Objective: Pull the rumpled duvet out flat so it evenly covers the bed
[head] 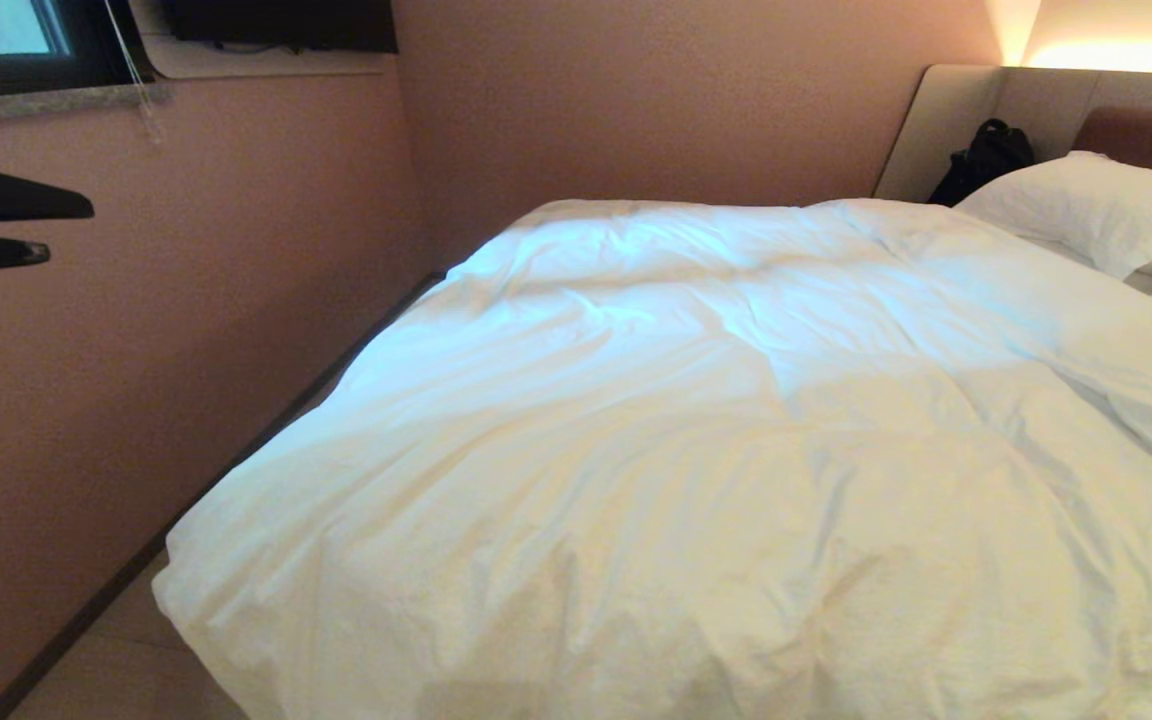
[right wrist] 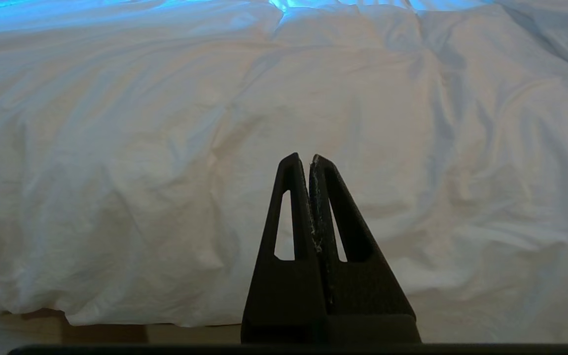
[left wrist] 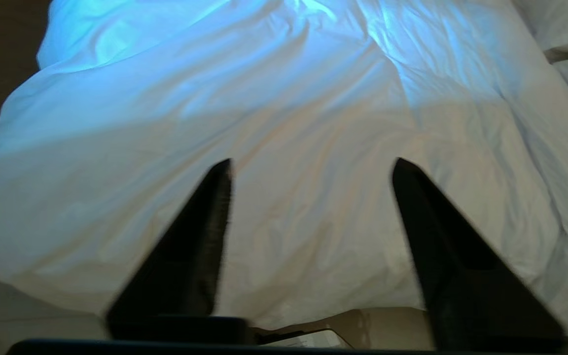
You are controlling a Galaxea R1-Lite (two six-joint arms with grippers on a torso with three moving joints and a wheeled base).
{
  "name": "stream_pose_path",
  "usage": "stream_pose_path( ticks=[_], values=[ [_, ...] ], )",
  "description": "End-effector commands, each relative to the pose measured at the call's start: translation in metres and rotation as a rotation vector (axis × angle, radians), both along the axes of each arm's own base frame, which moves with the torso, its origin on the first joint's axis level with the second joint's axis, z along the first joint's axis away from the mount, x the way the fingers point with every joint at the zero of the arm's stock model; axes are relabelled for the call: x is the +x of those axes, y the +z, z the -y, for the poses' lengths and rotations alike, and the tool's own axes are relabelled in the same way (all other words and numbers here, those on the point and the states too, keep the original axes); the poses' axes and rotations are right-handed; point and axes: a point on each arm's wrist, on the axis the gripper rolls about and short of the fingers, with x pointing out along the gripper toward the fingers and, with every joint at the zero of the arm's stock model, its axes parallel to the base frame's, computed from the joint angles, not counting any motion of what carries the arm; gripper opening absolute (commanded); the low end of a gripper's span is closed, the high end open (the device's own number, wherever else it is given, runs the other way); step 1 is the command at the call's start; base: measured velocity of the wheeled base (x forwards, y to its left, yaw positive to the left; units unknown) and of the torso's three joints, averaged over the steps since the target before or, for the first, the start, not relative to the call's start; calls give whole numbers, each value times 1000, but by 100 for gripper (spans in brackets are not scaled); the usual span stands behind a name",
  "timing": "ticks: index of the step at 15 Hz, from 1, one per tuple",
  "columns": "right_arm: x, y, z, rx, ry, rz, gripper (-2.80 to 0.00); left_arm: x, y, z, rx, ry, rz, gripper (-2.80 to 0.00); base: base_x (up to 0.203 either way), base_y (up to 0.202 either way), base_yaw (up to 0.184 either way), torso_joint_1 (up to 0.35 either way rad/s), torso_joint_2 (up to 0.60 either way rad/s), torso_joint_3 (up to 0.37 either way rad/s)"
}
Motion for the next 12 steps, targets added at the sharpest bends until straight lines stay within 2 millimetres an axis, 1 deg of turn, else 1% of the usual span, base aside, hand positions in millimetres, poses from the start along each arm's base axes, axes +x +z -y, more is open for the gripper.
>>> stream_pose_path(
  ticks=[1,4,12],
  values=[
    [0,0,0,0,0,1,-280,-8,2,5,-18,-45,6,-280,0,0,0,0,0,0],
    [0,0,0,0,0,0,-280,-20,2,13,-68,-146,-7,-280,0,0,0,0,0,0],
    [0,0,0,0,0,1,-280,-39,-4,33,-44,-227,8,-280,0,0,0,0,0,0]
  ],
)
